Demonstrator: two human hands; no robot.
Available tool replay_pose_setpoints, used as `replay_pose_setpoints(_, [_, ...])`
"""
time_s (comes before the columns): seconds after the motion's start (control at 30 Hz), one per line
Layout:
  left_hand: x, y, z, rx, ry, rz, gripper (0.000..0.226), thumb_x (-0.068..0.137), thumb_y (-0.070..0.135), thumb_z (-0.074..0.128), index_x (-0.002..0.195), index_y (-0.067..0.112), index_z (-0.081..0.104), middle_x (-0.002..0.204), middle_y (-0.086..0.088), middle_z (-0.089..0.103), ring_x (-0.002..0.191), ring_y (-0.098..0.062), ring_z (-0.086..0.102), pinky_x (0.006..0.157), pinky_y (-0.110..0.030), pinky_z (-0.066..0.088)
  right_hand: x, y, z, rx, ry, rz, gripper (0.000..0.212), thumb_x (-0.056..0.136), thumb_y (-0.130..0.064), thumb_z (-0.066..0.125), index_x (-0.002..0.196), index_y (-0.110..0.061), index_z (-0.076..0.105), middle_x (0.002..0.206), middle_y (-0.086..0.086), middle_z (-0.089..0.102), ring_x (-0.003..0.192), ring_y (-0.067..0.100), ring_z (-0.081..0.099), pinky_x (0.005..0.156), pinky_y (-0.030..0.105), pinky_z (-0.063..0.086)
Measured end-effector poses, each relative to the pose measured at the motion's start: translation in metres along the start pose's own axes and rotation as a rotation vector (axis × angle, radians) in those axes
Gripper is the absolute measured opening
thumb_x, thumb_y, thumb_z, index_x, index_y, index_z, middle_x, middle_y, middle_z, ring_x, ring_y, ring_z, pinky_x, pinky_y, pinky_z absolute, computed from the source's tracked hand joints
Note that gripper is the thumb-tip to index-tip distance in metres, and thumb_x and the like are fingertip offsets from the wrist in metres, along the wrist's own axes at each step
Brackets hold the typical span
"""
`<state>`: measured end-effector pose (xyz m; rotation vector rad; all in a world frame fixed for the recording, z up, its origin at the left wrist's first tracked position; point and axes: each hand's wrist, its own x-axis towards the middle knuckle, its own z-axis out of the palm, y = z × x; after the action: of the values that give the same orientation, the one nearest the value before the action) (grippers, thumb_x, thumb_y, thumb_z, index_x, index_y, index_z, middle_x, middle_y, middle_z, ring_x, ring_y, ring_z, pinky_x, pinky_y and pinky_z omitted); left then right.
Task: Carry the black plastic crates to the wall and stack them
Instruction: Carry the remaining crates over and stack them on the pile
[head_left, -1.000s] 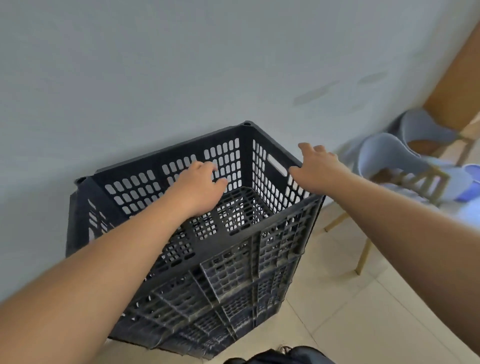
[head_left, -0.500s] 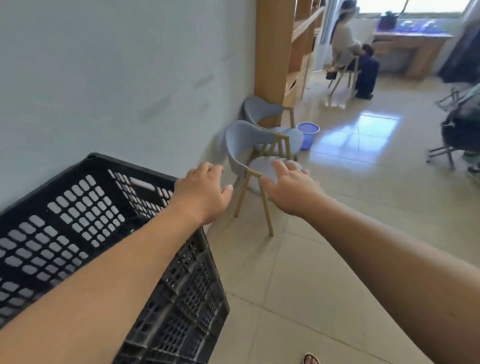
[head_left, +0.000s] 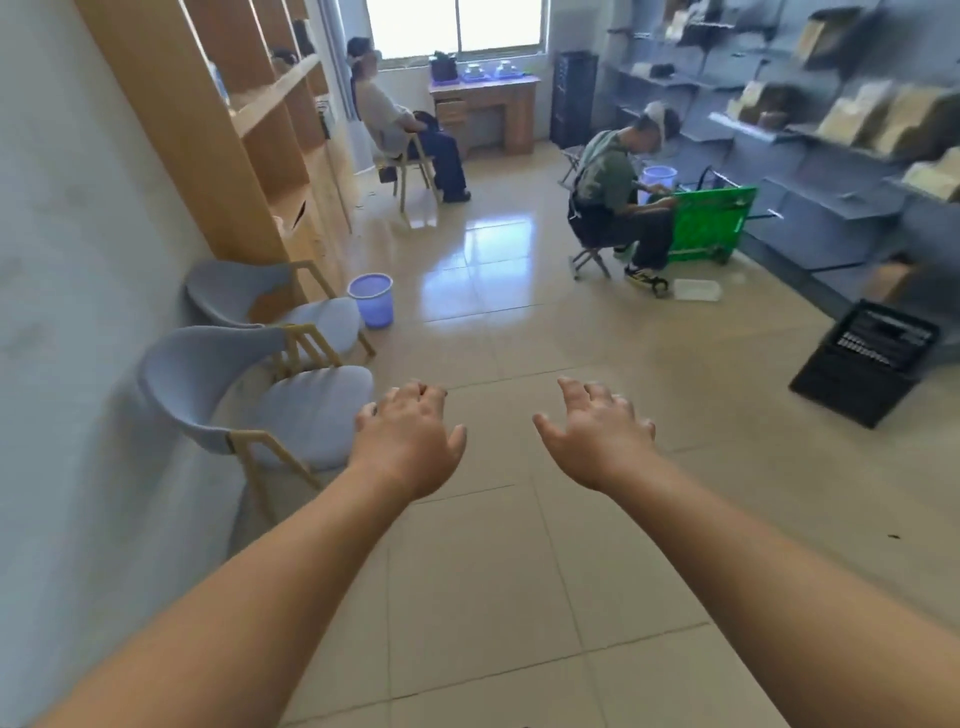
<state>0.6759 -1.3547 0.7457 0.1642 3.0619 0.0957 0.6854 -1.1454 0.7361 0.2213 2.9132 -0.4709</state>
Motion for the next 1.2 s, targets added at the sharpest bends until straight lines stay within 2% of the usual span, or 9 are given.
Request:
replay_pose_setpoints(0.17, [0.055,0.098,0.019,-0.008,-0.068,0.148,0.059,0.099,0.055,0.041,0.149,0.024,0.039,0.154,-0.001,0.04,0.141,-0.024,0.037,0.109,-0.044,0.036,0.02,0.105,-0.026,0.034,0.028,0.197,0.071,0.1,-0.063,0.03,0.161,-0.03,0.016,0.166,0.005,0.023,0.147,0.033,0.028,0.113,0.058,0.03])
replay_pose_setpoints(0.33, [0.116,0.181,0.027,0.002,-0.119,0.317,0.06,0.101,0.054,0.039,0.152,0.025,0.035,0.157,0.0,0.036,0.143,-0.024,0.035,0.11,-0.045,0.035,0.049,0.182,-0.041,0.073,0.04,0.376,0.07,0.101,-0.062,0.029,0.161,-0.03,0.015,0.165,0.005,0.024,0.146,0.032,0.03,0.111,0.057,0.033])
replay_pose_setpoints(0.53, [0.211,0.249,0.048,0.0,-0.176,0.477,0.059,0.102,0.053,0.038,0.153,0.024,0.033,0.158,0.0,0.034,0.143,-0.023,0.035,0.111,-0.043,0.035,0.114,0.24,-0.051,0.096,0.017,0.549,0.07,0.102,-0.061,0.027,0.162,-0.03,0.011,0.166,0.005,0.021,0.147,0.033,0.027,0.111,0.056,0.034])
replay_pose_setpoints(0.9, [0.403,0.351,0.056,-0.011,-0.268,0.697,0.058,0.102,0.05,0.039,0.152,0.021,0.035,0.154,-0.002,0.037,0.138,-0.026,0.04,0.108,-0.043,0.04,0.236,0.318,-0.094,0.158,0.081,0.861,0.07,0.102,-0.061,0.029,0.162,-0.03,0.012,0.166,0.005,0.022,0.145,0.034,0.029,0.109,0.055,0.035])
replay_pose_setpoints(1.2, [0.491,0.501,0.068,0.016,-0.3,0.862,0.054,0.101,0.05,0.042,0.148,0.023,0.039,0.152,-0.001,0.04,0.135,-0.026,0.042,0.105,-0.045,0.041,0.304,0.43,-0.118,0.236,0.119,1.035,0.068,0.101,-0.062,0.03,0.16,-0.031,0.016,0.164,0.006,0.026,0.143,0.034,0.031,0.108,0.054,0.035])
